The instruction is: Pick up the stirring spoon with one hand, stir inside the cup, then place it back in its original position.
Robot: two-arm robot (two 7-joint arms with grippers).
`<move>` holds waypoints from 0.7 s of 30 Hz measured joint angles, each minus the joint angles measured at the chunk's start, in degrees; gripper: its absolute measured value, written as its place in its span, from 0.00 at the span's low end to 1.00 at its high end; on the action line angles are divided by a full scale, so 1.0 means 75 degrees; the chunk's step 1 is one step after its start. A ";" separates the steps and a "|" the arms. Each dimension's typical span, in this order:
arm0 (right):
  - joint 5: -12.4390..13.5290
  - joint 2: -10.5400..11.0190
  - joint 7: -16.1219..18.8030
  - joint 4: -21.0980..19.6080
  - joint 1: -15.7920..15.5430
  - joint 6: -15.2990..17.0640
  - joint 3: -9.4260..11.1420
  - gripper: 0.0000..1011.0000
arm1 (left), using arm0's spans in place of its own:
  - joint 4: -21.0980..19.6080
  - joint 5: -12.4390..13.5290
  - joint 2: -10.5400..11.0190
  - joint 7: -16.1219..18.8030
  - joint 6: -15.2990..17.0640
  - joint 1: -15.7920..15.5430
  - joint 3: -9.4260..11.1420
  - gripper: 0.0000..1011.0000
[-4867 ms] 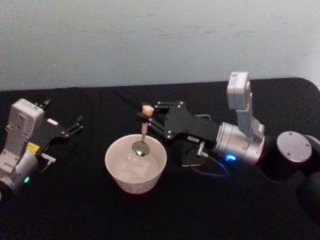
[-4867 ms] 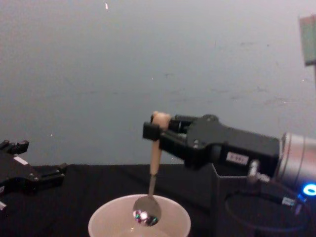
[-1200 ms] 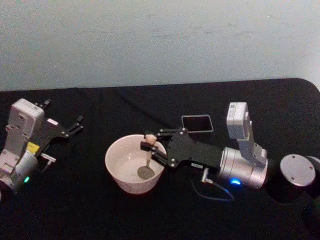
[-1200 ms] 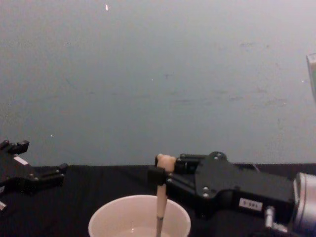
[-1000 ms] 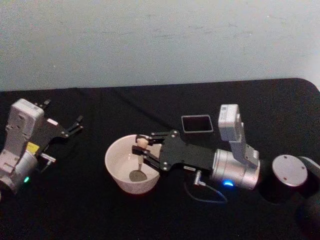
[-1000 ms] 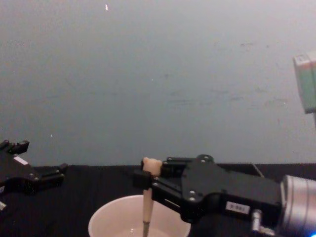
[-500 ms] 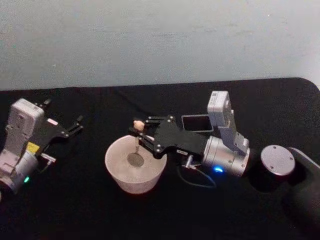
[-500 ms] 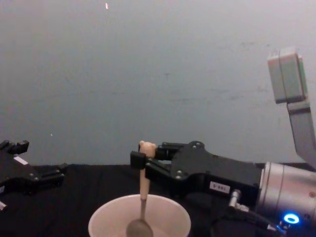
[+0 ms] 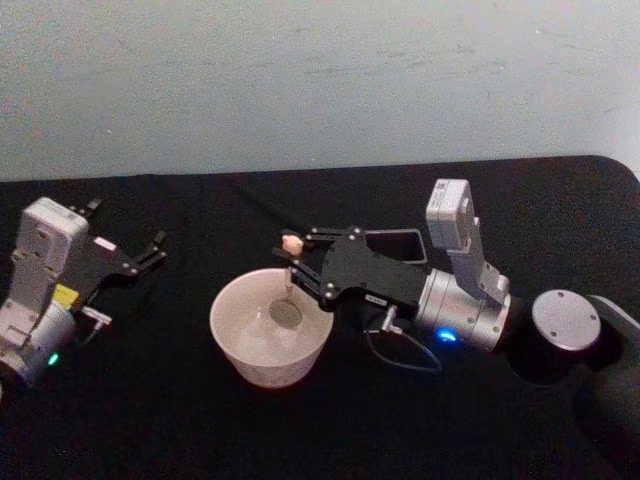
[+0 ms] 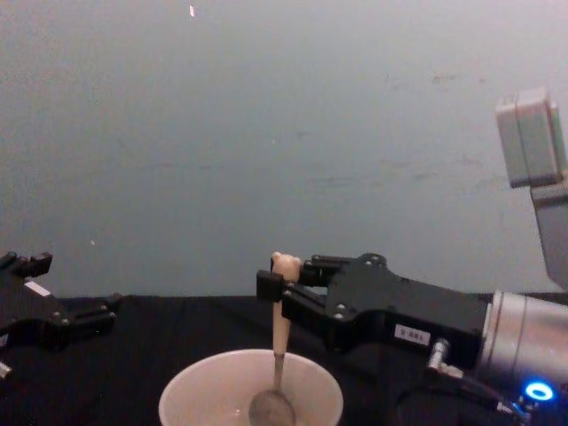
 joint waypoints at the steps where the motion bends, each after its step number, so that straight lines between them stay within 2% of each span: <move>1: -0.0010 0.0017 -0.0015 -0.0011 -0.0018 0.0000 0.0012 0.21 | 0.0000 0.0000 0.0000 0.0000 0.0000 0.0000 0.0000 0.99; 13: 0.0028 0.0316 -0.0017 -0.0422 -0.0287 0.0144 0.0133 0.21 | 0.0000 -0.0001 0.0000 0.0000 0.0000 0.0000 0.0000 0.99; 21: 0.0167 0.0573 0.0176 -0.0869 -0.0586 0.0295 0.0067 0.21 | 0.0000 0.0000 0.0000 0.0000 0.0000 0.0000 0.0001 0.99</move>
